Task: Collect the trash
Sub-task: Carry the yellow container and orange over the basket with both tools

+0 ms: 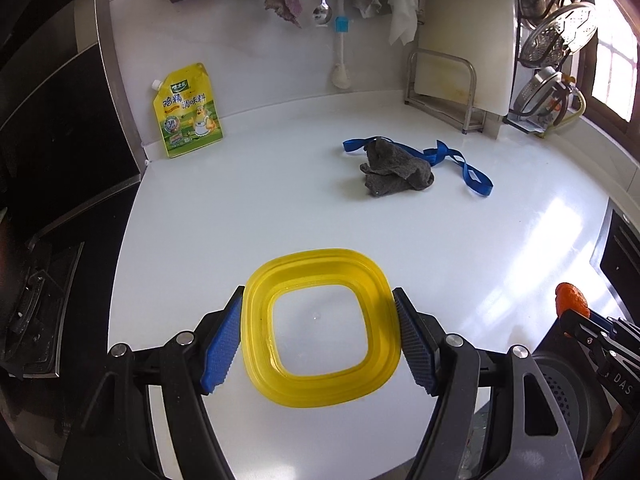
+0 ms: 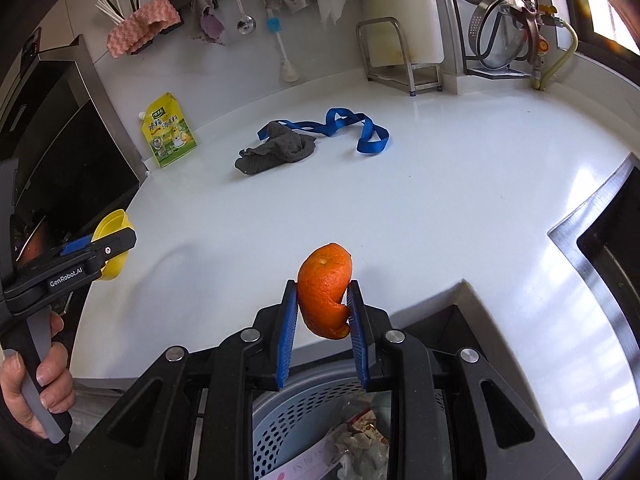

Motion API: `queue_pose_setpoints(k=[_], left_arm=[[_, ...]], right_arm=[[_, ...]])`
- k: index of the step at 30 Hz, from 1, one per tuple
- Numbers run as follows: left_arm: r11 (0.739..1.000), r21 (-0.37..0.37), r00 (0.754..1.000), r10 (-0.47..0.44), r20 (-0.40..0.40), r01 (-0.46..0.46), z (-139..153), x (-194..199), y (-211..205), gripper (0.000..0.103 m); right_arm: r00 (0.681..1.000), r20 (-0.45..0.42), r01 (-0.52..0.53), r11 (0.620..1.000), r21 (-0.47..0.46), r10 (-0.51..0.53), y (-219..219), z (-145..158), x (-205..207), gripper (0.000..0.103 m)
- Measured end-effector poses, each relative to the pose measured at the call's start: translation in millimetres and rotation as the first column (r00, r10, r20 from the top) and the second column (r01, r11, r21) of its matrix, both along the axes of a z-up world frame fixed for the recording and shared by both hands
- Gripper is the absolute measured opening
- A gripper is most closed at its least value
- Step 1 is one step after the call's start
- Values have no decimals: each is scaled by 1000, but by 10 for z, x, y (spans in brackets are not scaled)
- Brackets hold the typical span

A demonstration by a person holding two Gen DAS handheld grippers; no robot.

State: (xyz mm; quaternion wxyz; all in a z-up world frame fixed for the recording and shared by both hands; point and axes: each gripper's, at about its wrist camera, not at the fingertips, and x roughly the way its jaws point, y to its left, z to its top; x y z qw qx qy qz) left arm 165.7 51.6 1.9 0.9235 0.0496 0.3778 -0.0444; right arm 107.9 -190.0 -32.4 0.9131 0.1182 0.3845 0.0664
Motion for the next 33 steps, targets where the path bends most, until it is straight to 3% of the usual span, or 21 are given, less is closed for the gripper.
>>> queue_pose_setpoints(k=[15,24,33], left_arm=[[987,-11,986,-160,35,161,-41,-881,-597,69],[976,-49,977,-215,-13,214,-269,-1333,-859,69],[971,-59,971,-236,-32,233,-438,-1598,-1041,69]], right_arm=[[998,37,47,994,-95,-44,-64,0,-854,24],[995,8,104,993,-47,-104,-300,-248,-1424,24],[997,-18,70,996,-45,-71,-312,-384,-1667,24]])
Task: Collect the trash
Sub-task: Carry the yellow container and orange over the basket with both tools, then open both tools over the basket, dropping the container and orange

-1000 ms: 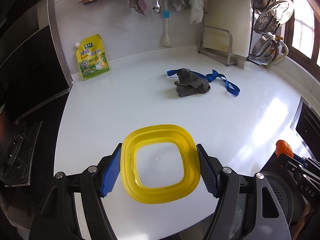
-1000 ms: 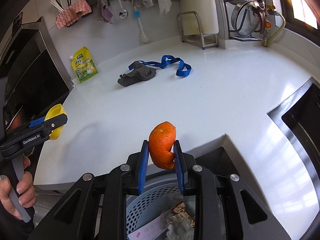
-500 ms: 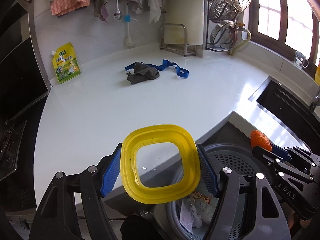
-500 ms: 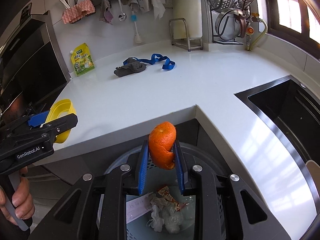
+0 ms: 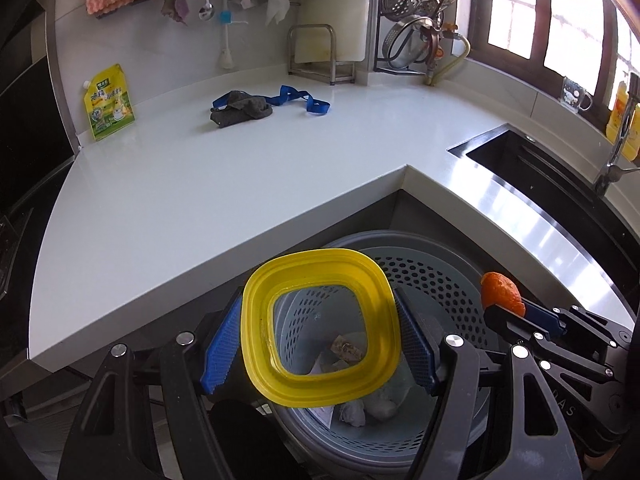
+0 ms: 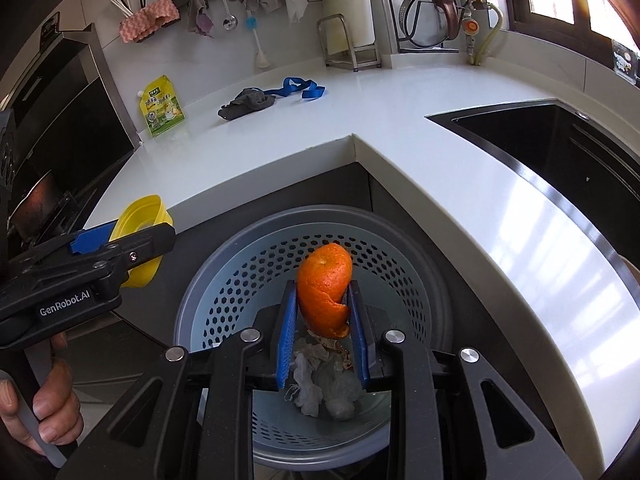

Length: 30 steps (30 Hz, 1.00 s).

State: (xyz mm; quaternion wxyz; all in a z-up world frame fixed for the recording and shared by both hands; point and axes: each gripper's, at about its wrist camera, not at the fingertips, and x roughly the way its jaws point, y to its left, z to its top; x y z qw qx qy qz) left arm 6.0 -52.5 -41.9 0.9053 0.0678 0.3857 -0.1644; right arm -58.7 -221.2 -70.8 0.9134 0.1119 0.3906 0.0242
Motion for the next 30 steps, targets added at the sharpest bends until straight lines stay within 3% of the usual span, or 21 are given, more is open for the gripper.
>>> queue_pose_setpoints(k=[15,30], left_arm=[[999,37,997,16,-75,-14,-362,16,-53,69],[999,28,995,19,-93,-16,-455,41,-50,71]], right_arm=[[999,-41,-18,999,-27,16,105,-193,20,24],[998,-63,-27,999,-34,24,155,-257,53,24]])
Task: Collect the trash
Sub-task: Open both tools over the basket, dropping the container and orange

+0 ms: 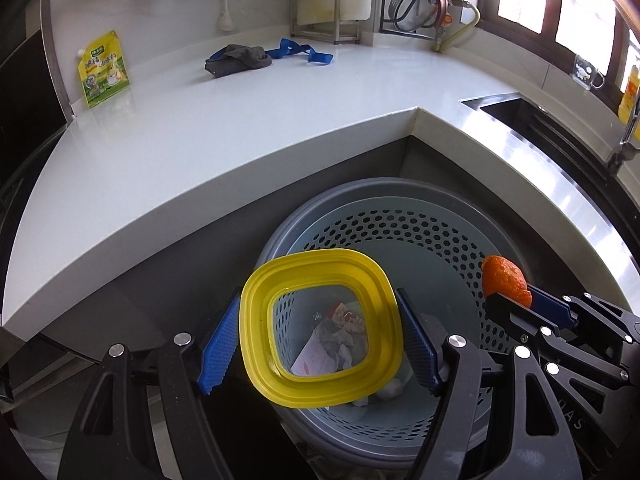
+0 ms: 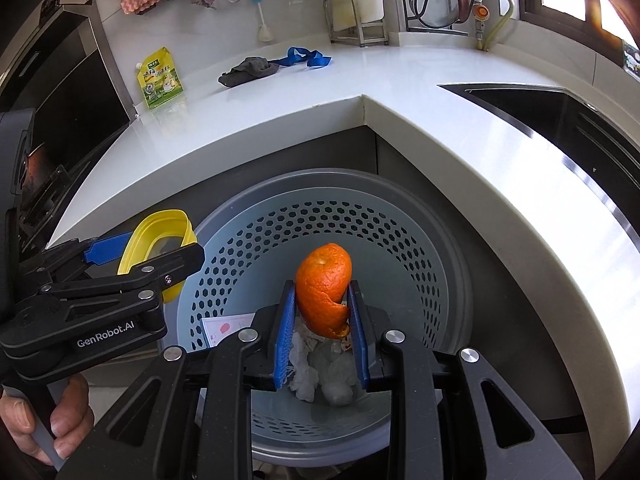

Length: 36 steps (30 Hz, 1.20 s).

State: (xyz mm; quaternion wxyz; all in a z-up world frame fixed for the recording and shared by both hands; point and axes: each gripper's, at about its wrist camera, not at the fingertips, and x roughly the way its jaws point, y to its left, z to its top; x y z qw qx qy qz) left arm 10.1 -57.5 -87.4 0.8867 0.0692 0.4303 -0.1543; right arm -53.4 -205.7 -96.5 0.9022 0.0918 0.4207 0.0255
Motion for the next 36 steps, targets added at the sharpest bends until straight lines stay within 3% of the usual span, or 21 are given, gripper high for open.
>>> queue_pose_setpoints(k=[7,12,36], left_arm=[[1000,-21,1000,-1,-7,1,9,-7,33,72],[1000,-25,1000,10,-1,-10,20,-14,56,87],[999,-14,999,36,5,-36,19,9,118,89]], right_arm=[[1000,7,7,1000,-5,-7,-5,20,-8,27],[999,32,33,999,-1,-33,-52,67,-46,51],[998,27,51,998,33,-52,-146,43,-39,51]])
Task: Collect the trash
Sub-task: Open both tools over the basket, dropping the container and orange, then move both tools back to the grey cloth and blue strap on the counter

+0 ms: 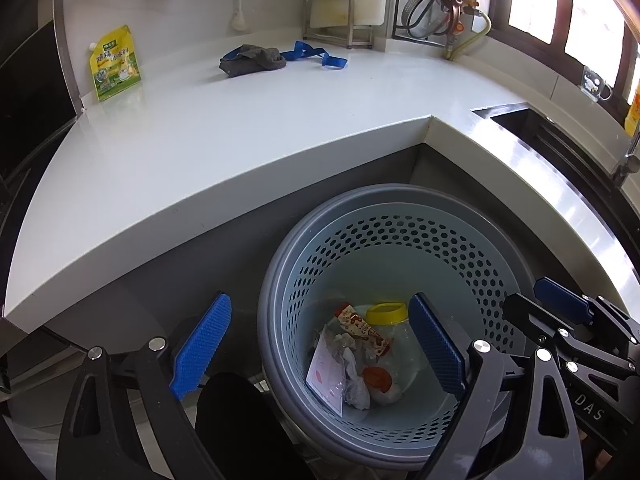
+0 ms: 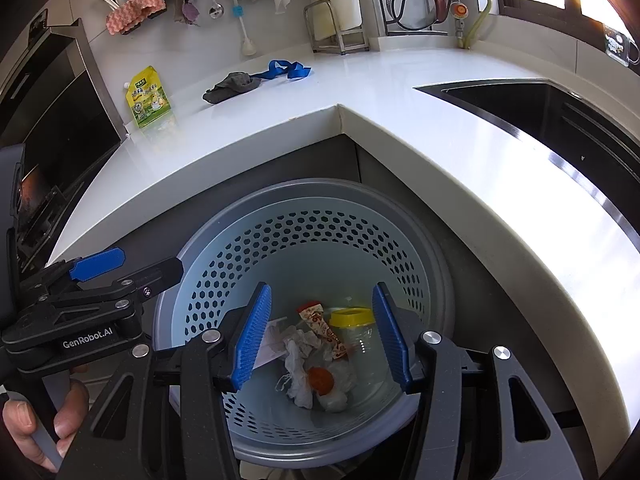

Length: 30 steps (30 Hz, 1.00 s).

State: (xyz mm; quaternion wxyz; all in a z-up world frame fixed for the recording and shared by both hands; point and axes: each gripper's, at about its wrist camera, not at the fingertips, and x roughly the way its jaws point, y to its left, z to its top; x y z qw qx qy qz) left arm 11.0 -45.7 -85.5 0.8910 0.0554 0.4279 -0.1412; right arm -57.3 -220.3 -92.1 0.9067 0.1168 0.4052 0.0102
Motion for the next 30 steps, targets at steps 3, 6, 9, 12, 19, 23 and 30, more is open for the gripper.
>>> queue_pose_setpoints(k=[3,6,9,12,19,23,30], left_arm=[[1000,1,1000,2,5,-2,17,2,7,89],[1000,2,1000,3,18,-3,58,6,25,89],[1000,-3,999,12,34,-11,128,22,62,89],[1000,-15,999,25,41,-24,215,86,122,89],[997,-27,990,78,119,-75,558,344,276,93],[993,-42,982,112,153,-107,766,605,383,93],[984,-61,964,175,200,-166,1039,1125,569,95]], right_arm=[[1000,1,-4,1000,7,4,10,10,11,51],[1000,5,-9,1000,23,9,8,36,29,51],[1000,12,-16,1000,18,16,17,95,74,51],[999,29,-26,1000,-1,26,25,204,133,51],[994,93,-51,998,-33,53,18,545,380,52],[991,113,-70,997,-17,72,8,672,630,52],[989,128,-75,997,-12,76,-18,846,1198,56]])
